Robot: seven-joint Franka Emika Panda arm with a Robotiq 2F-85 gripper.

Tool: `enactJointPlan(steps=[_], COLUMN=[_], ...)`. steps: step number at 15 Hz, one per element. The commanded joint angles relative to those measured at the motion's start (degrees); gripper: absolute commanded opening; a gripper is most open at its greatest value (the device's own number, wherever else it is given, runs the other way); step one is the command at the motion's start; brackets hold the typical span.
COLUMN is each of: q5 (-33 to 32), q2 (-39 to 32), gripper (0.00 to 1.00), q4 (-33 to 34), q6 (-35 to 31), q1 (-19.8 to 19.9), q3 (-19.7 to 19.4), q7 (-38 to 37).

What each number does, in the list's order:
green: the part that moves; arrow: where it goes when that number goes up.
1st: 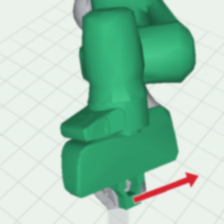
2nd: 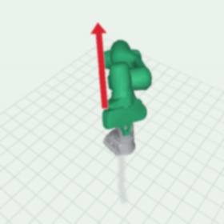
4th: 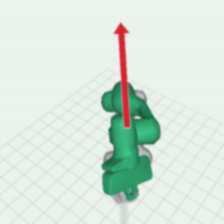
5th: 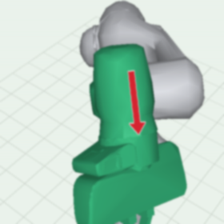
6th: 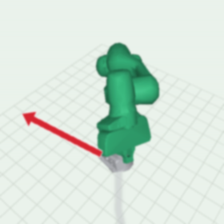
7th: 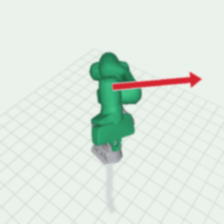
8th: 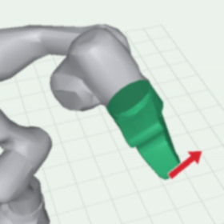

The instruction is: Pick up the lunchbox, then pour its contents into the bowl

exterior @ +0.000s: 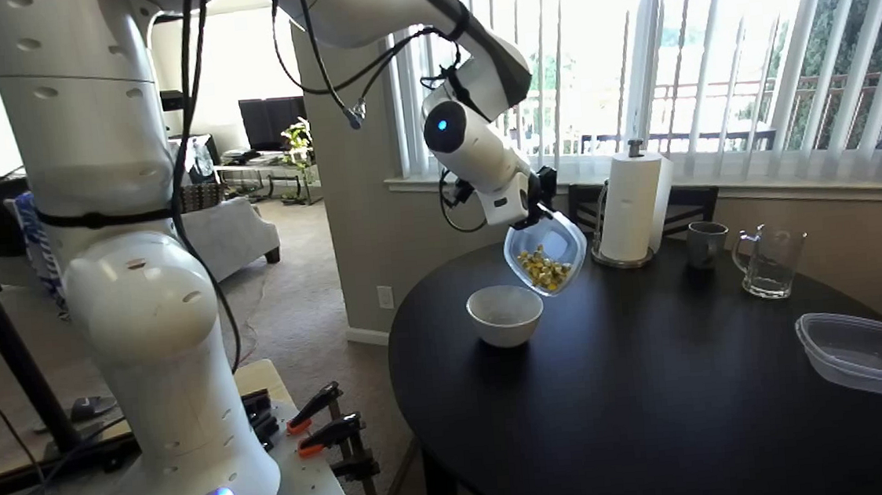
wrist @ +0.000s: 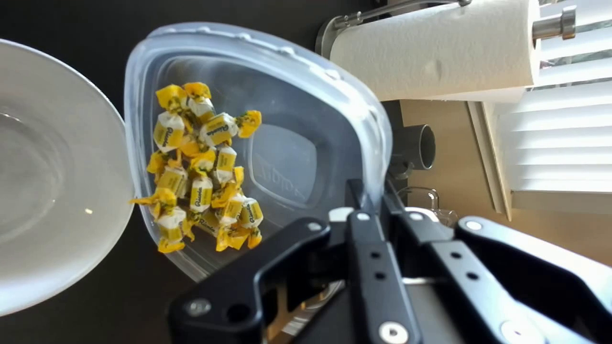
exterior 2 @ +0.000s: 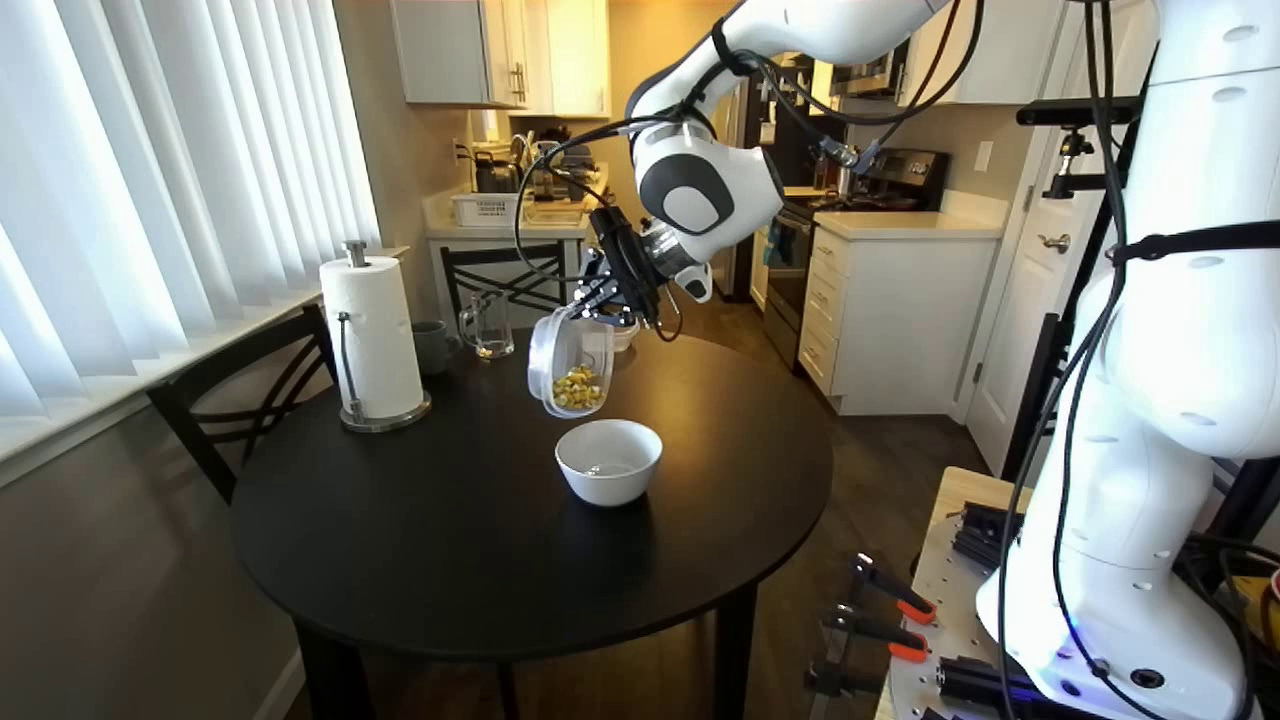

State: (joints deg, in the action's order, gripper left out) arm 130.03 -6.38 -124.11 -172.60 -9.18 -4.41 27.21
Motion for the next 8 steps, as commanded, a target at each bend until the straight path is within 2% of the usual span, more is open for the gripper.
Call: enactJointPlan(steps=[1, 8], q5=[6.05, 11.52], q2=[1.54, 2.31], gripper=[0.02, 0.02], q4=[-2.99, -6.56], q6=[4.36, 8.98], q1=[-0.24, -0.43], q3=[-1.41, -1.56], q7=[8.68, 17.7])
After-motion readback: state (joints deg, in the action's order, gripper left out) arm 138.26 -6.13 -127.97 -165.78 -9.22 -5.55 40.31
